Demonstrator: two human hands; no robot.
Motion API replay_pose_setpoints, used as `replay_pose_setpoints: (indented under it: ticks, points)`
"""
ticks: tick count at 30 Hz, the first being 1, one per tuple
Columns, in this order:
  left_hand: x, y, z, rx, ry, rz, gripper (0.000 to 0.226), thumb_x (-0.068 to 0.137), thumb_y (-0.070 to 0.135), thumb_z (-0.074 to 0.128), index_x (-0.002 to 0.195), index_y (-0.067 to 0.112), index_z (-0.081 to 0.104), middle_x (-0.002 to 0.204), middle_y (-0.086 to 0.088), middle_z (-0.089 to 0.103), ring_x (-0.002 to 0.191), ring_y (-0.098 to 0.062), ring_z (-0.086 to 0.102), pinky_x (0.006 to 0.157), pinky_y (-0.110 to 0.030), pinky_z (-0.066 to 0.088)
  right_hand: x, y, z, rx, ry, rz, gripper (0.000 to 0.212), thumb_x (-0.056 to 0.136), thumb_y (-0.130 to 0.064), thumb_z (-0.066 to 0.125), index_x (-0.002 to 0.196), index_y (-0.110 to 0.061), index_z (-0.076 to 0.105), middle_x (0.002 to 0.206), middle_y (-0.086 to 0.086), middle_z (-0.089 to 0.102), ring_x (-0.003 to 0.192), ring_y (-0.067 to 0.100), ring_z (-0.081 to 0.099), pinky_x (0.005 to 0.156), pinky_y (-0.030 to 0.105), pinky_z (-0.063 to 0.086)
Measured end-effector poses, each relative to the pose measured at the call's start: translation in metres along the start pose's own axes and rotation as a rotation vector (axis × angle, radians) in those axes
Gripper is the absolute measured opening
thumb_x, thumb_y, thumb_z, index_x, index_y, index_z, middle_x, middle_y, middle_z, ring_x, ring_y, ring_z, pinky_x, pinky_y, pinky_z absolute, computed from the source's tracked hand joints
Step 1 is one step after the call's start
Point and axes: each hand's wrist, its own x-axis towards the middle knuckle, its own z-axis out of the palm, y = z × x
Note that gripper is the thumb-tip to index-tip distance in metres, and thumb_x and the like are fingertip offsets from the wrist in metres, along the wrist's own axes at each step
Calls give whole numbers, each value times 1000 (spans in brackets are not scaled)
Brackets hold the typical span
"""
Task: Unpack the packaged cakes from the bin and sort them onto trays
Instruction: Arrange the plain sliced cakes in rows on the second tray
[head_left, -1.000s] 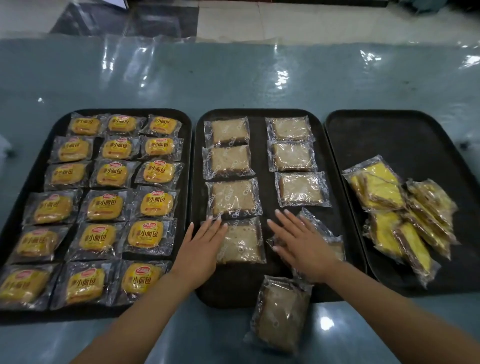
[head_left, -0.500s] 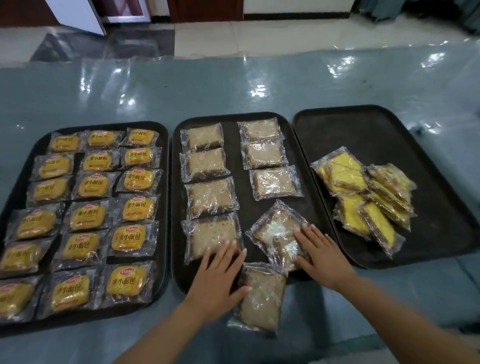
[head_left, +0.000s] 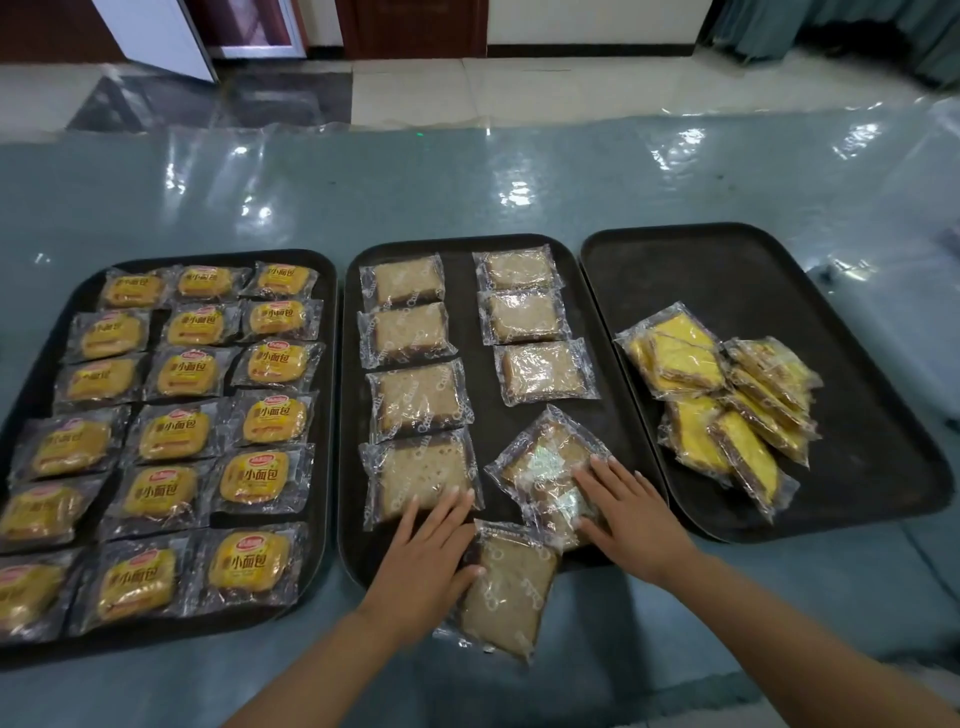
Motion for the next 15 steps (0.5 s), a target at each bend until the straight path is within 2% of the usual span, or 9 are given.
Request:
replay_pose_setpoints:
  ticks: [3,6,8,10,12,13,15]
  points:
    - [3,-11,-3,-6,59,-24,41,89,52,33,108,28,61,143,1,46,139,-14,26,106,-43,21,3,-1,-2,-19,10,3,91,68,-69,-11,151,-34,-6,160,-6,-8,147,17,-10,117,37,-4]
    - [8,-24,-11,0,88,-5,36,89,48,34,114,29,53,140,0,50,136,-19,32,106,-44,21,6,-5,-3,-36,26,-9,90,70,-68,-12,152,-34,-2,158,-7,-12,147,21,-8,115,37,-7]
    - [16,-30,-19,3,118,11,30,91,39,45,119,30,48,144,-4,46,137,-23,29,110,-47,18,8,-7,-3,-35,30,-10,91,70,-70,-13,152,-33,1,156,-7,-12,147,23,-9,113,35,-10]
    - [25,-30,-27,-44,76,0,52,90,22,57,138,30,38,155,-4,23,143,-24,11,118,-50,4,10,-8,-2,-25,33,-8,100,67,-78,-20,153,-32,3,157,-6,-11,146,22,-11,112,35,-11]
    - [35,-23,-35,-59,67,-51,75,92,4,48,150,34,10,155,2,-8,144,-21,-12,113,-44,-15,12,-9,-1,-44,27,-8,112,56,-79,-36,152,-33,-1,154,-8,-15,145,20,-14,112,34,-11]
    - [38,-18,-38,-55,48,-84,76,94,2,40,150,35,0,152,4,-15,143,-20,-17,110,-42,-20,12,-8,0,-49,24,-7,113,54,-78,-39,152,-34,-2,153,-8,-16,143,18,-17,112,34,-11]
    - [37,-4,-38,-82,8,-112,61,101,20,27,149,32,-8,151,5,-20,141,-18,-23,105,-39,-27,12,-7,-2,-38,11,-10,112,54,-80,-37,151,-34,-4,153,-8,-17,142,17,-20,112,34,-11]
